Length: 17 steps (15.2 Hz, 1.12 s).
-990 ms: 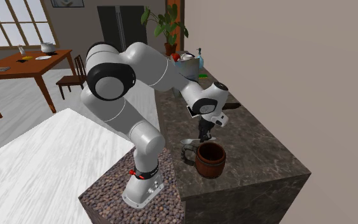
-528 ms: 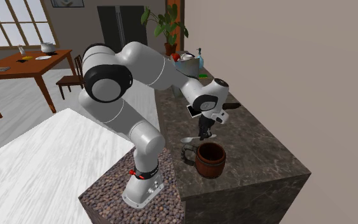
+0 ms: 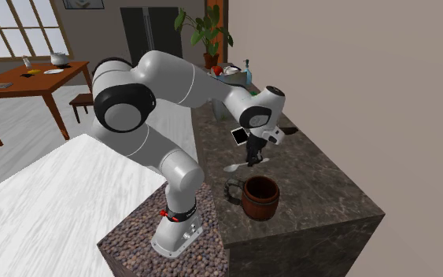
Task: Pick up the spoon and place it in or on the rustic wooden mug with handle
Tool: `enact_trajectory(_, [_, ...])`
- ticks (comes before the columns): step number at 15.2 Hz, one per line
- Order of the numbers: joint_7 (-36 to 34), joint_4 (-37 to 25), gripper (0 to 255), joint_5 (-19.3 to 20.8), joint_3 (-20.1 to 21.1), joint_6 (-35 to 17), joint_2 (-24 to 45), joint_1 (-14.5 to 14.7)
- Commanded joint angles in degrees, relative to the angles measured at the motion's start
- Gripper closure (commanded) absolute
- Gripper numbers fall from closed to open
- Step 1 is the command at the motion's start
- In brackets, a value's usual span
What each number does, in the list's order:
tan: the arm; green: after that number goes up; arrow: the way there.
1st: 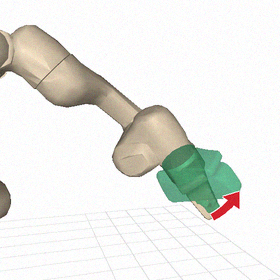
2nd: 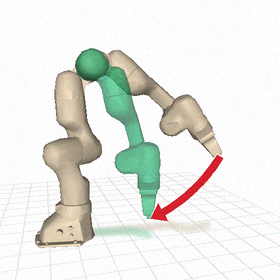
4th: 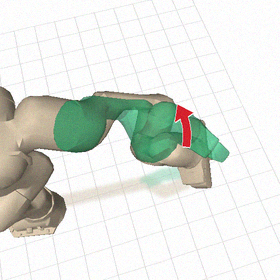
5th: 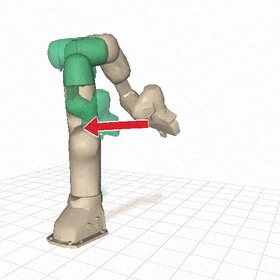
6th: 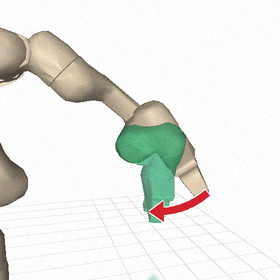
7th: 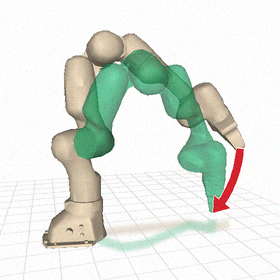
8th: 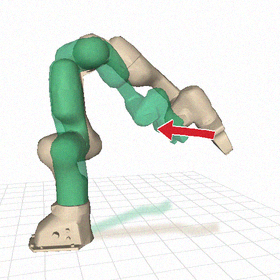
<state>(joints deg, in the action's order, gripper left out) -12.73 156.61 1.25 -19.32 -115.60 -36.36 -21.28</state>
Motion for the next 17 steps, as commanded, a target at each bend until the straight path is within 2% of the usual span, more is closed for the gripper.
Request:
enact_trajectory(1, [-0.4, -1.2, 255, -0.1, 0.4, 2.0, -0.8, 0.0])
enact_trajectory(17, [-2.5, -11.4, 255, -0.9, 2.5, 15.4, -4.3, 0.3])
